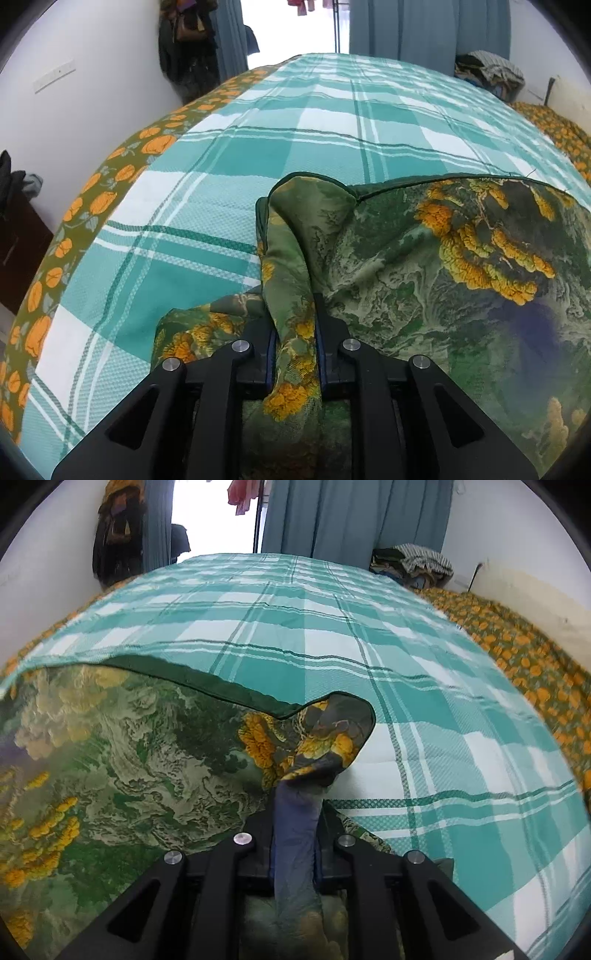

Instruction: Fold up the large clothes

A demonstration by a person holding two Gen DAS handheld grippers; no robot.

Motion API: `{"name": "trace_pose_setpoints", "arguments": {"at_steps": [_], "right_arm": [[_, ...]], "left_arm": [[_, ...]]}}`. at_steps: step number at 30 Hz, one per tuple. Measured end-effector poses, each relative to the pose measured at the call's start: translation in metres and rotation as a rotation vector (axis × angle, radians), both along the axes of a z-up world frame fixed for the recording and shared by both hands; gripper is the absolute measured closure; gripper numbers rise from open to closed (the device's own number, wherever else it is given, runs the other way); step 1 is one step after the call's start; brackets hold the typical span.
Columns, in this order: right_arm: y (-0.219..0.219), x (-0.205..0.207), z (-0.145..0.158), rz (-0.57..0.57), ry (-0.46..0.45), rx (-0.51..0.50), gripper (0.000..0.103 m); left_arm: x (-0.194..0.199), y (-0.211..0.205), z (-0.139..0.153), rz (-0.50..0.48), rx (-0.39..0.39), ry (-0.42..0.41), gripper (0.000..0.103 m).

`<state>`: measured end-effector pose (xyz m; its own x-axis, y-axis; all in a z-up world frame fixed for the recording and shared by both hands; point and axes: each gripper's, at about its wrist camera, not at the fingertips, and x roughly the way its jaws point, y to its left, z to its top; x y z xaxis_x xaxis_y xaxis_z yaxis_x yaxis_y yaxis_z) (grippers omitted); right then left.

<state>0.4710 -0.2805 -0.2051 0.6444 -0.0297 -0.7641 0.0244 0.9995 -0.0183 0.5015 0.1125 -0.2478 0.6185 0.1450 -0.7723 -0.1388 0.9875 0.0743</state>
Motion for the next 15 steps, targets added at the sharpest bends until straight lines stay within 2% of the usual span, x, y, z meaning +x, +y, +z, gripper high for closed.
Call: {"name": "trace_pose_setpoints", "arguments": {"at_steps": [3, 5, 7, 8, 11, 13, 15], "right_arm": [[-0.032, -0.003, 0.005, -0.036, 0.024, 0.214, 0.079], [-0.057, -0.006, 0.01, -0.091, 0.048, 0.329, 0.052], [-0.079, -0.014, 0.022, -0.14, 0.034, 0.392, 0.041], [-0.087, -0.022, 0.035, -0.144, 0.008, 0.39, 0.041], [-0.088, -0.042, 0.07, -0.096, -0.066, 0.308, 0.041], [-0.086, -0.054, 0.09, -0.048, -0.106, 0.32, 0.041], [-0.076, -0.071, 0.107, 0.029, -0.132, 0.385, 0.041]], "left_arm": [[-0.002, 0.004, 0.006, -0.004, -0.01, 0.016, 0.08], [-0.005, 0.009, 0.014, -0.002, -0.025, 0.031, 0.064], [-0.012, 0.019, 0.028, 0.018, -0.047, 0.036, 0.029], [-0.018, 0.024, 0.035, 0.025, -0.066, 0.028, 0.025], [-0.038, 0.031, 0.054, 0.013, -0.117, 0.003, 0.023], [-0.053, 0.03, 0.065, 0.003, -0.123, -0.023, 0.023], [-0.068, 0.025, 0.072, -0.017, -0.132, -0.05, 0.021]]}}
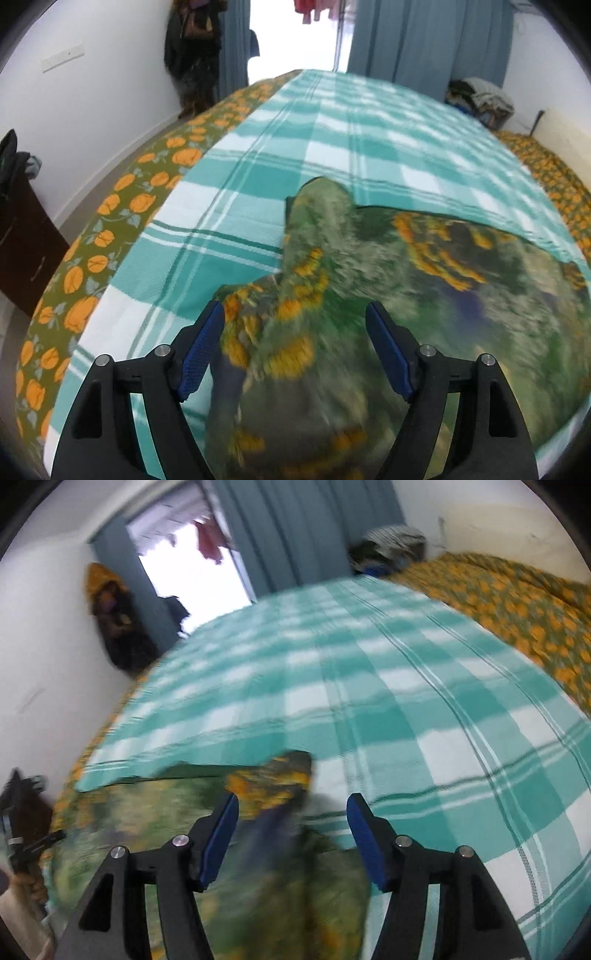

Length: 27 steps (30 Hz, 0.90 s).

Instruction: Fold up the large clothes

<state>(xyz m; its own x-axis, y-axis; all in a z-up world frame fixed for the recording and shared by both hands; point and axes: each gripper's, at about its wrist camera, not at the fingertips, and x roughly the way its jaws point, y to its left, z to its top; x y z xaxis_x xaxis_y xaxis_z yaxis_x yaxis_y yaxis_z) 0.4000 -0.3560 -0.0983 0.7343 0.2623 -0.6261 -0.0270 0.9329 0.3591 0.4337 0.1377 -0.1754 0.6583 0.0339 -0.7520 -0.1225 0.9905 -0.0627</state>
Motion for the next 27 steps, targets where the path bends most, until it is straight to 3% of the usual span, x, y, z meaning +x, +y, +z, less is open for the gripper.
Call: {"name": "trace_pose_setpoints", "arguments": {"at_steps": [2, 4, 5, 7, 9, 10, 13, 17, 20, 23, 26, 27], "right_arm": [[0.017, -0.013, 0.003, 0.113, -0.001, 0.092, 0.041], [0.04, -0.021, -0.013, 0.224, 0.054, 0.179, 0.041], [0.047, -0.024, -0.024, 0.233, 0.083, 0.18, 0.041], [0.056, -0.026, -0.063, 0.185, 0.189, 0.085, 0.044], [0.053, -0.033, -0.087, 0.144, 0.222, 0.02, 0.066], [0.051, -0.039, -0.087, 0.131, 0.199, 0.011, 0.071], [0.055, -0.049, -0.063, 0.092, 0.165, -0.023, 0.069], [0.072, -0.056, -0.027, 0.134, 0.05, -0.035, 0.069], [0.079, -0.051, -0.041, 0.141, 0.081, 0.003, 0.068], [0.074, -0.053, -0.078, 0.09, 0.201, 0.025, 0.068], [0.075, -0.065, -0.088, 0.064, 0.169, 0.041, 0.069], [0.076, -0.067, -0.088, 0.066, 0.164, 0.028, 0.069]], "left_arm": [[-0.01, -0.005, 0.0, -0.005, 0.0, -0.007, 0.02], [-0.018, -0.011, -0.008, -0.009, 0.0, 0.015, 0.02], [-0.021, -0.013, -0.013, -0.009, 0.005, 0.036, 0.02], [-0.029, -0.019, -0.017, -0.012, 0.022, 0.054, 0.02], [-0.038, -0.023, -0.011, -0.023, 0.043, 0.053, 0.02], [-0.043, -0.027, -0.005, -0.034, 0.052, 0.05, 0.02], [-0.049, -0.044, 0.017, -0.094, 0.059, 0.001, 0.02], [-0.035, -0.087, 0.048, -0.188, 0.058, -0.069, 0.017], [-0.018, -0.121, 0.055, -0.23, 0.026, -0.101, 0.017], [0.002, -0.151, 0.033, -0.252, 0.022, -0.047, 0.016], [0.015, -0.172, -0.022, -0.279, 0.066, 0.1, 0.015], [0.013, -0.176, -0.041, -0.29, 0.1, 0.113, 0.015]]}}
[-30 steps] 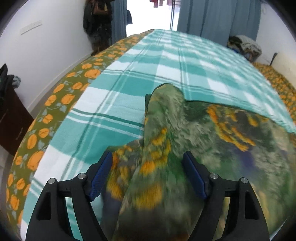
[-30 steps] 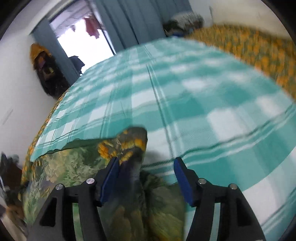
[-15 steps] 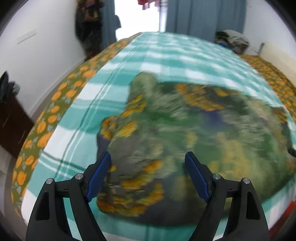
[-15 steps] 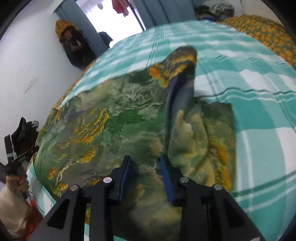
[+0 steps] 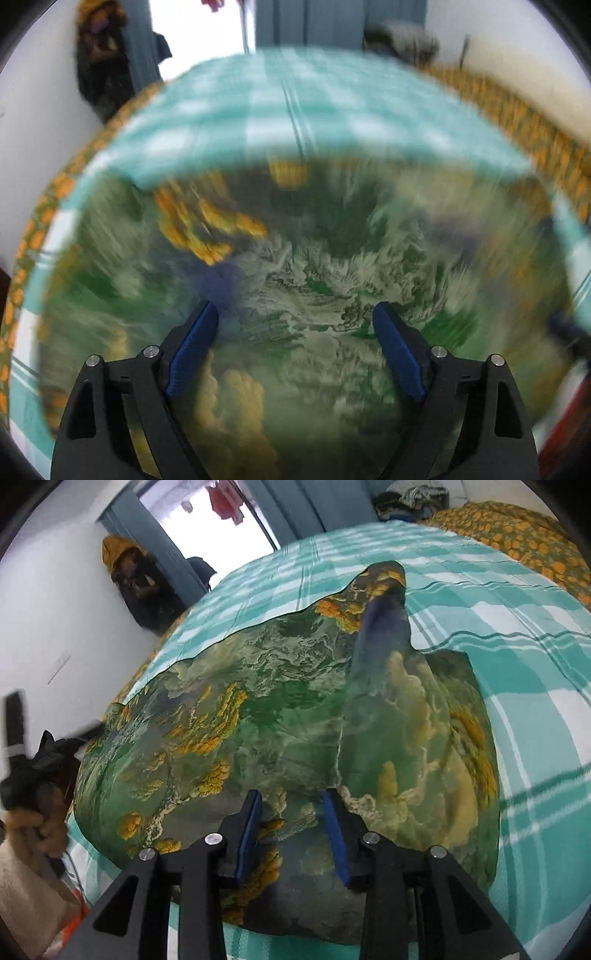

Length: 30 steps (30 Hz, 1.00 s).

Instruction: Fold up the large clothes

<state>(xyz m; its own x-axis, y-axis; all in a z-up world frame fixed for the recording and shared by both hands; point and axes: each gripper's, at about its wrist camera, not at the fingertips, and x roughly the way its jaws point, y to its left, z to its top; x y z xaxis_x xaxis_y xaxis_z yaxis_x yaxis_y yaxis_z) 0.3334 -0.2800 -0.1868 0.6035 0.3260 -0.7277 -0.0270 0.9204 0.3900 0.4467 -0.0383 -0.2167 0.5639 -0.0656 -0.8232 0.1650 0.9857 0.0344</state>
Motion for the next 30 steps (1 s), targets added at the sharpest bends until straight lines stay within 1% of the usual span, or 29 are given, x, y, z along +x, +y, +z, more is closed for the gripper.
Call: {"name": "trace_pose_setpoints", "arguments": {"at_steps": [1, 2, 3, 4, 8, 10, 13, 15, 16, 17, 19, 21, 22, 23, 24, 26, 27, 29, 30], "right_arm": [[0.001, -0.002, -0.001, 0.002, -0.002, -0.009, 0.07], [0.001, -0.003, -0.003, 0.007, 0.001, -0.013, 0.07], [0.002, -0.004, -0.005, 0.013, 0.003, -0.016, 0.07], [0.003, -0.006, -0.007, 0.019, -0.002, -0.024, 0.07], [0.005, -0.006, -0.009, 0.014, -0.025, -0.052, 0.07], [0.007, -0.016, -0.005, 0.006, -0.029, -0.048, 0.07], [0.007, -0.017, -0.006, 0.007, -0.038, -0.041, 0.07], [0.002, -0.016, -0.011, 0.005, -0.042, -0.034, 0.07], [0.002, -0.017, -0.013, 0.004, -0.044, -0.033, 0.07], [0.002, -0.017, -0.014, 0.003, -0.045, -0.033, 0.07], [0.002, -0.017, -0.014, 0.004, -0.042, -0.033, 0.07], [0.0, -0.018, -0.015, 0.005, -0.041, -0.025, 0.07], [-0.001, -0.019, -0.015, 0.006, -0.041, -0.021, 0.07], [-0.002, -0.019, -0.015, 0.007, -0.04, -0.017, 0.07], [-0.003, -0.018, -0.015, 0.007, -0.04, -0.015, 0.07], [-0.006, -0.018, -0.015, 0.009, -0.041, -0.012, 0.07], [-0.008, -0.019, -0.013, 0.01, -0.041, -0.009, 0.07], [-0.01, -0.019, -0.012, 0.016, -0.039, -0.005, 0.07], [-0.011, -0.02, -0.012, 0.019, -0.037, -0.004, 0.07]], "left_arm": [[-0.004, 0.0, -0.01, -0.005, 0.009, -0.02, 0.014], [-0.006, 0.002, -0.014, 0.002, -0.002, -0.029, 0.013], [-0.006, 0.007, -0.015, 0.017, -0.034, -0.022, 0.013], [-0.004, 0.009, -0.014, 0.015, -0.044, -0.012, 0.013], [0.001, 0.011, -0.007, -0.019, -0.027, 0.009, 0.013], [0.001, 0.012, 0.001, -0.005, -0.023, 0.005, 0.013], [-0.006, 0.008, 0.018, 0.027, -0.027, -0.002, 0.013], [-0.005, 0.004, 0.036, 0.014, -0.091, -0.008, 0.013], [-0.005, 0.002, 0.043, 0.01, -0.107, -0.017, 0.013], [0.001, -0.003, 0.055, 0.006, -0.118, -0.037, 0.013], [0.015, -0.013, 0.069, 0.002, -0.115, -0.063, 0.013], [0.028, -0.02, 0.074, 0.007, -0.103, -0.072, 0.013], [0.037, -0.023, 0.071, 0.016, -0.094, -0.062, 0.013], [0.046, -0.026, 0.064, 0.032, -0.084, -0.034, 0.013], [0.049, -0.027, 0.052, 0.043, -0.075, 0.009, 0.013], [0.056, -0.031, 0.015, 0.039, -0.032, 0.14, 0.012], [0.054, -0.034, 0.0, 0.023, -0.006, 0.152, 0.012], [0.039, -0.036, -0.002, 0.012, 0.008, 0.081, 0.011], [0.035, -0.036, 0.0, 0.013, 0.001, 0.084, 0.011]]}}
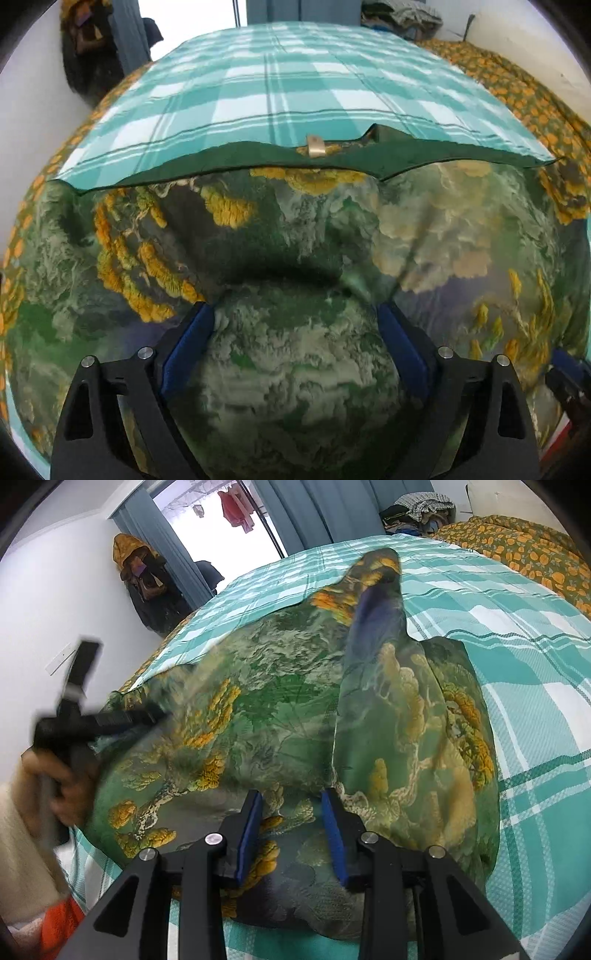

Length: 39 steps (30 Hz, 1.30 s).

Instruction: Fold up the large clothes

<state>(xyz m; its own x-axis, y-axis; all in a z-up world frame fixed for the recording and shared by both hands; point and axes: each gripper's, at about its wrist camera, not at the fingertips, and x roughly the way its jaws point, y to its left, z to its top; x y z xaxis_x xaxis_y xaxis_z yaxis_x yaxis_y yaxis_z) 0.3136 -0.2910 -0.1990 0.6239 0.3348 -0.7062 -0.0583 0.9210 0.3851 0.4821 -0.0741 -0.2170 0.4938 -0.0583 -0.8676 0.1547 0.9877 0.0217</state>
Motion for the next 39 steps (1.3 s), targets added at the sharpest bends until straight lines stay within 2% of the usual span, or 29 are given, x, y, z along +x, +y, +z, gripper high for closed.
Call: {"name": "trace_pose_setpoints", "arguments": {"at_steps": [3, 6, 10, 12, 14, 16, 19, 22, 24, 25, 27, 29, 30, 31, 32, 33, 35, 39], "right_arm": [[-0.007, -0.002, 0.003, -0.005, 0.011, 0.025, 0.07], [-0.016, -0.006, 0.009, -0.011, 0.021, 0.059, 0.07], [-0.036, -0.029, 0.021, -0.021, 0.016, 0.119, 0.067], [-0.054, -0.049, 0.03, -0.059, 0.003, 0.164, 0.056], [-0.072, -0.069, 0.033, -0.13, 0.0, 0.192, 0.031], [-0.091, -0.086, 0.029, -0.207, 0.02, 0.248, 0.025], [-0.104, -0.092, 0.005, -0.24, 0.095, 0.409, 0.025], [-0.104, -0.083, -0.016, -0.265, 0.12, 0.507, 0.025], [-0.103, -0.071, -0.026, -0.287, 0.116, 0.546, 0.025], [-0.101, -0.063, -0.03, -0.307, 0.128, 0.558, 0.025], [-0.103, -0.048, -0.041, -0.367, 0.142, 0.601, 0.025], [-0.105, -0.037, -0.045, -0.421, 0.135, 0.64, 0.024], [-0.105, -0.032, -0.047, -0.44, 0.144, 0.646, 0.024], [-0.105, -0.028, -0.048, -0.451, 0.154, 0.631, 0.034], [-0.104, -0.027, -0.047, -0.452, 0.157, 0.602, 0.049], [-0.103, -0.027, -0.044, -0.443, 0.146, 0.567, 0.053], [-0.096, -0.032, -0.026, -0.409, 0.087, 0.507, 0.066], [-0.058, -0.038, 0.037, -0.275, -0.083, 0.237, 0.07]], "left_arm": [[-0.016, 0.0, 0.008, -0.046, -0.006, -0.011, 0.011], [-0.044, -0.001, 0.008, -0.109, 0.031, -0.047, 0.011], [-0.065, 0.004, 0.013, -0.115, 0.001, -0.071, 0.011], [-0.067, 0.007, 0.018, -0.119, -0.012, -0.072, 0.011], [-0.071, 0.008, 0.027, -0.122, -0.022, -0.082, 0.011], [-0.076, 0.004, 0.037, -0.133, -0.042, -0.112, 0.011], [-0.081, -0.01, 0.046, -0.166, -0.061, -0.166, 0.011], [-0.082, -0.031, 0.034, -0.229, -0.017, -0.152, 0.011], [-0.082, -0.045, 0.008, -0.274, 0.038, -0.099, 0.009], [-0.082, -0.049, -0.002, -0.283, 0.064, -0.102, 0.008], [-0.082, -0.05, -0.008, -0.28, 0.063, -0.126, 0.006], [-0.076, -0.046, -0.006, -0.267, 0.029, -0.109, 0.005], [-0.075, -0.044, -0.003, -0.268, 0.019, -0.101, 0.005], [-0.074, -0.043, 0.0, -0.27, 0.011, -0.094, 0.005], [-0.072, -0.039, 0.007, -0.264, 0.004, -0.079, 0.005], [-0.073, -0.034, 0.013, -0.255, 0.002, -0.07, 0.006], [-0.072, -0.023, 0.035, -0.232, -0.029, -0.061, 0.011], [-0.067, -0.013, 0.098, -0.225, -0.13, -0.119, 0.011]]}}
